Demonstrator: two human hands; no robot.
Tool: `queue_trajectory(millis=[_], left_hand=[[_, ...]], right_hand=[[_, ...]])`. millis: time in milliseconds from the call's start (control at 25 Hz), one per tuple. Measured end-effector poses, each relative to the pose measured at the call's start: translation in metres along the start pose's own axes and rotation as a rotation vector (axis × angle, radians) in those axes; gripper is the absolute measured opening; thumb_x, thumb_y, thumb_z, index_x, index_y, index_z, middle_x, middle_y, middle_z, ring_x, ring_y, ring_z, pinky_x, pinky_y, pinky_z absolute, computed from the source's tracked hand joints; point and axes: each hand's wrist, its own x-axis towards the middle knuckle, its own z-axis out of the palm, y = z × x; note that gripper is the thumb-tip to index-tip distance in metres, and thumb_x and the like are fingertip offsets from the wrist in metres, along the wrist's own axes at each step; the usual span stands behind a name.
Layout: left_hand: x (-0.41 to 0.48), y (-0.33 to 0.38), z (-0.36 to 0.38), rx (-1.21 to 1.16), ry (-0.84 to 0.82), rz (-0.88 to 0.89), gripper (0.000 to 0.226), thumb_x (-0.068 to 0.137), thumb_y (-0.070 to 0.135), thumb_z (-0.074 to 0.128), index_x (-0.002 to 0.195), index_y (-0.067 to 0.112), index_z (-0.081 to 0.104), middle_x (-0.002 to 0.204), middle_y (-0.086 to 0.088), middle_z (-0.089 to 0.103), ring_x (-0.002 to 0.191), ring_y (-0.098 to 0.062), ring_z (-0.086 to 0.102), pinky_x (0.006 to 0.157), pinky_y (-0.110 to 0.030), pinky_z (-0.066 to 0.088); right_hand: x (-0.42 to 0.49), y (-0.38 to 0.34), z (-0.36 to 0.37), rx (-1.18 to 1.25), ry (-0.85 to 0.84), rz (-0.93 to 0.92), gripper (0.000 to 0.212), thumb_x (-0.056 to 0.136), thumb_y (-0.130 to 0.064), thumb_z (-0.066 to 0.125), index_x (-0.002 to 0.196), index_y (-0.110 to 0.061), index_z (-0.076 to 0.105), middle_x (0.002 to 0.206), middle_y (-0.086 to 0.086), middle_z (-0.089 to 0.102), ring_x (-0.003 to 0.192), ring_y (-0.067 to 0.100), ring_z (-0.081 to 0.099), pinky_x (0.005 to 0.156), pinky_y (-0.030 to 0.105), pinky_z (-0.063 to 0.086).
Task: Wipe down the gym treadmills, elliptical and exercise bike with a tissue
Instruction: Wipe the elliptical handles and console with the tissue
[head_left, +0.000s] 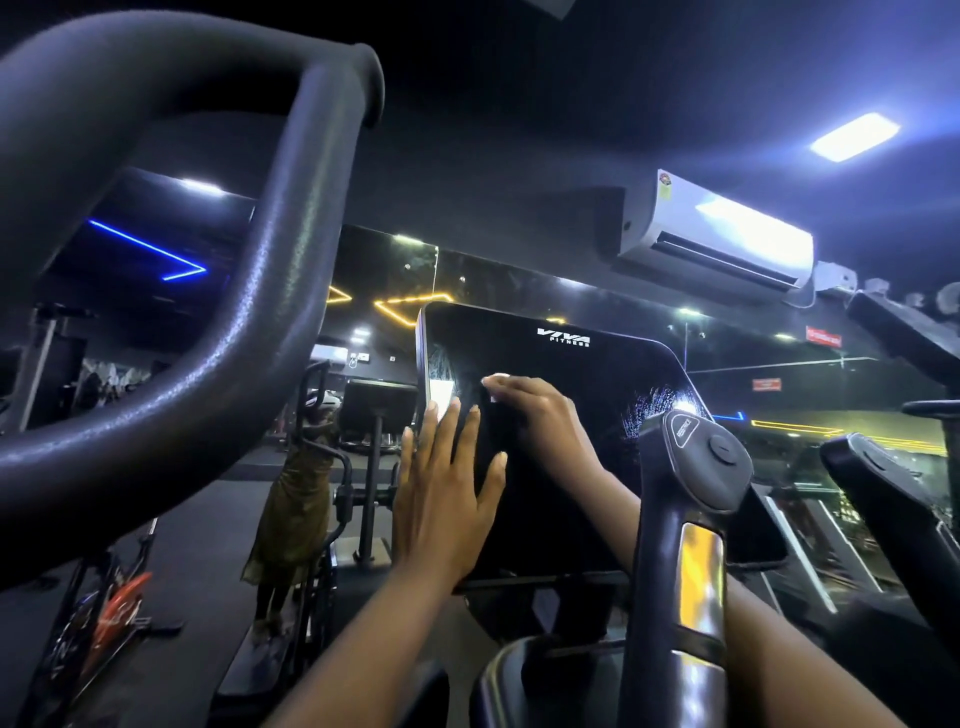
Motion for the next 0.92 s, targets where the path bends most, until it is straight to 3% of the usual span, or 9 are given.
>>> queue_trajectory(millis=[160,280,360,440,560,680,760,920], left_hand=[[-0.006,0.003,-0.004,-0.24,0.018,-0.281,0.071,0.089,0.066,0.017,0.151,0.032,0.003,0.16,0.001,-0.005,0.147,-0.017,-0.002,0.117,-0.033,0.003],[-0.013,0.011,-0.01,-0.55,-0.055,-0.465,0.063,0.098,0.048,0.032,0.151,0.033,0.002,0.161,-0.002,0.0,0.146,-0.017,0.008,0.114,-0.034,0.015],[-0.015,0.01,-0.008,-0.62,-0.056,-0.445,0.063,0.098,0.051,0.031,0.151,0.033,0.004,0.16,-0.001,0.009,0.146,-0.017,0.013,0.115,-0.034,0.015],[-0.015,0.007,-0.006,-0.658,-0.047,-0.419,0.069,0.091,0.068,0.026,0.149,0.04,0.004,0.159,0.004,0.012,0.145,-0.015,0.016,0.117,-0.039,0.016],[-0.015,0.006,-0.004,-0.759,-0.005,-0.418,0.069,0.087,0.074,0.023,0.147,0.043,0.011,0.157,0.008,0.018,0.137,-0.003,0.024,0.107,-0.021,0.019],[-0.014,0.005,-0.003,-0.866,0.031,-0.407,0.069,0.072,0.079,0.021,0.136,0.054,0.016,0.154,0.014,0.022,0.125,0.013,0.022,0.098,-0.01,0.018],[-0.015,0.006,-0.004,-0.898,0.031,-0.418,0.062,0.069,0.08,0.02,0.128,0.061,0.021,0.153,0.012,0.026,0.123,0.011,0.027,0.097,-0.014,0.023],[-0.016,0.008,-0.007,-0.949,0.016,-0.429,0.061,0.075,0.076,0.02,0.131,0.053,0.022,0.148,0.014,0.027,0.119,0.012,0.028,0.095,-0.014,0.024]], right_hand=[[-0.046,-0.025,-0.009,0.028,-0.078,-0.145,0.041,0.074,0.005,0.061,0.111,-0.01,0.068,0.111,0.003,0.067,0.09,0.021,0.064,0.076,0.03,0.053],[-0.064,-0.032,-0.024,0.064,-0.137,-0.261,0.031,0.085,-0.007,0.053,0.112,-0.009,0.068,0.11,0.004,0.068,0.092,0.02,0.064,0.079,0.028,0.05],[-0.05,-0.024,-0.028,0.07,-0.132,-0.247,0.032,0.085,-0.005,0.053,0.113,-0.009,0.068,0.111,0.005,0.068,0.096,0.021,0.064,0.082,0.03,0.051],[-0.023,-0.014,-0.021,0.06,-0.084,-0.108,0.039,0.079,0.007,0.061,0.114,-0.011,0.068,0.114,0.005,0.067,0.102,0.021,0.063,0.086,0.036,0.051],[0.006,-0.016,-0.004,0.088,-0.101,0.03,0.041,0.08,0.008,0.059,0.116,-0.01,0.066,0.119,0.008,0.064,0.108,0.021,0.061,0.094,0.039,0.049],[-0.005,-0.031,0.004,0.079,-0.089,-0.066,0.037,0.079,0.005,0.059,0.113,-0.008,0.068,0.114,0.008,0.066,0.102,0.022,0.063,0.088,0.036,0.052],[-0.026,-0.041,-0.002,0.092,-0.097,-0.139,0.033,0.082,-0.006,0.053,0.11,-0.009,0.069,0.111,0.006,0.068,0.095,0.02,0.064,0.082,0.03,0.052],[-0.078,-0.055,-0.018,0.174,-0.114,-0.223,0.03,0.096,-0.011,0.043,0.107,-0.008,0.07,0.11,0.005,0.068,0.089,0.019,0.063,0.078,0.028,0.051]])
